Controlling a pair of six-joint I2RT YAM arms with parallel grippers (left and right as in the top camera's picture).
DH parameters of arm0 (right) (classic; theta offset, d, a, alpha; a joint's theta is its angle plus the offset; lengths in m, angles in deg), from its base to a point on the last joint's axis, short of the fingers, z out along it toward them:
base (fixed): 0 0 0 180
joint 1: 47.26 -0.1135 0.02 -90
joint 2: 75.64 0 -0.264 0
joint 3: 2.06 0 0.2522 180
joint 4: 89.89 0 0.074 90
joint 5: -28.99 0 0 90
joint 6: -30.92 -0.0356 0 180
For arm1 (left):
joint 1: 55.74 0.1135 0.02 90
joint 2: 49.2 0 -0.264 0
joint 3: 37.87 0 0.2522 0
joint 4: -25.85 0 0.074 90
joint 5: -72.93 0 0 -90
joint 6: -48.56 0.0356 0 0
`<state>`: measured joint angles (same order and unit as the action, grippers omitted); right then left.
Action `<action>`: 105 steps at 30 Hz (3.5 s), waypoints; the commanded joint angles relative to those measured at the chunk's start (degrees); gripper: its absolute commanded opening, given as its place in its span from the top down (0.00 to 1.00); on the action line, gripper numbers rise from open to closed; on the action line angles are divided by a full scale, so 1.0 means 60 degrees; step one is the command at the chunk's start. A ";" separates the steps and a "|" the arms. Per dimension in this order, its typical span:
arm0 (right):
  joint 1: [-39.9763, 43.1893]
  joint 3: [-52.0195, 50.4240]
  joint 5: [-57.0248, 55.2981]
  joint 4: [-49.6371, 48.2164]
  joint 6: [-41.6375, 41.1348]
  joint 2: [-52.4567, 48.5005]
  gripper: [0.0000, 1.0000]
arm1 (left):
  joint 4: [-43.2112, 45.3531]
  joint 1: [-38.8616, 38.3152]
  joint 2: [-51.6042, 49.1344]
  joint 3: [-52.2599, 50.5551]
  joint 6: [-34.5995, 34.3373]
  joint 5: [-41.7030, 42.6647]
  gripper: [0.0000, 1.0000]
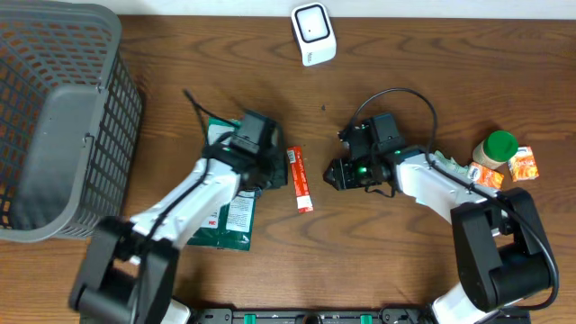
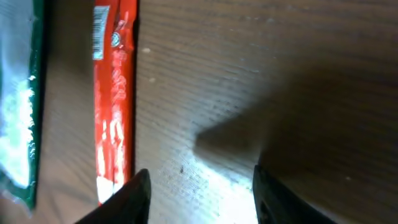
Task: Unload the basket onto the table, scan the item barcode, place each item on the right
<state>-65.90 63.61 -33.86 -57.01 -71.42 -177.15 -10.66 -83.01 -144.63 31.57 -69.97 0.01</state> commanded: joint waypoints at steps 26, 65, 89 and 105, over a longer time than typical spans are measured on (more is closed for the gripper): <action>0.0215 -0.0117 0.1093 -0.0044 0.0069 -0.0084 0.52 | 0.1129 -0.0175 -0.1661 0.0488 -0.0477 0.0044 0.92; 0.0215 -0.0117 0.0940 -0.0062 0.0211 -0.0084 0.52 | 0.0951 -0.0248 -0.1596 0.0699 -0.0590 0.0397 0.87; 0.0211 -0.0117 0.1024 -0.0051 0.0208 -0.0084 0.52 | 0.0725 -0.0430 -0.2455 0.0678 -0.0616 -0.0361 0.90; -0.1311 -0.0168 0.0430 -0.0160 -0.1100 -0.0084 0.62 | 0.0361 -0.0433 -0.2528 0.0623 -0.0627 -0.0725 0.90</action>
<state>-72.02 63.15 -28.59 -57.78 -74.72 -177.15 -6.48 -85.65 -156.83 36.19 -73.25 -0.07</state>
